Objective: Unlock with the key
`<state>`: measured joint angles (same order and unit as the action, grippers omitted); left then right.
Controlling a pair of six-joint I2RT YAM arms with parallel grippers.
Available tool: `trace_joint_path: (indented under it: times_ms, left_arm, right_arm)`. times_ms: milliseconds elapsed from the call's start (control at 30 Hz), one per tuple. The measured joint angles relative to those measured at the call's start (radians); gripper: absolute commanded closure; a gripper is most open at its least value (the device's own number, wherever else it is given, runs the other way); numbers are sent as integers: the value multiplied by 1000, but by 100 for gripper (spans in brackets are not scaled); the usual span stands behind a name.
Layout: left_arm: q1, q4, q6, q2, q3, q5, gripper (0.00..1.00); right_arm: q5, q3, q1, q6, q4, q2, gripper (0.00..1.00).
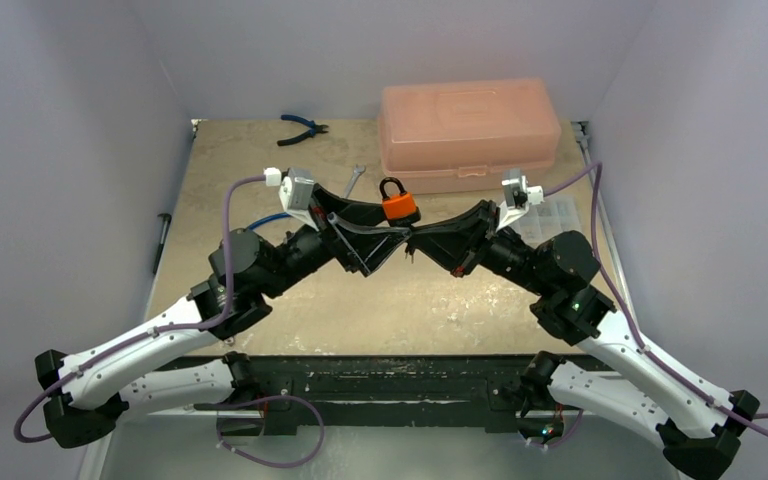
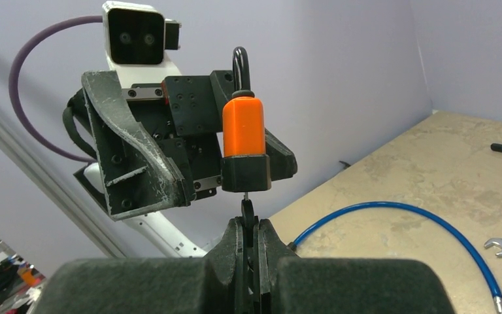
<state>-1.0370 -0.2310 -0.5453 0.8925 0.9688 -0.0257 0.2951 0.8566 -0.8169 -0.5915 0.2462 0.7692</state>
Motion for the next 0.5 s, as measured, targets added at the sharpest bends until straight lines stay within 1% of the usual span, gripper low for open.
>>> trace_joint_path:
  times_ms: [200,333,400,500]
  left_arm:
    - [0,-25,0,16,0,41,39]
    - [0,-42,0,26,6,56,46]
    - [0,-48,0,29,6,63,53]
    - [0,-53,-1,33,6,71,72]
  right_arm:
    - [47,0,0,-3,1,0,100]
    - [85,0,0,-3,2,2,100]
    - [99,0,0,-3,1,3,100]
    - [118,0,0,-3,1,4,100]
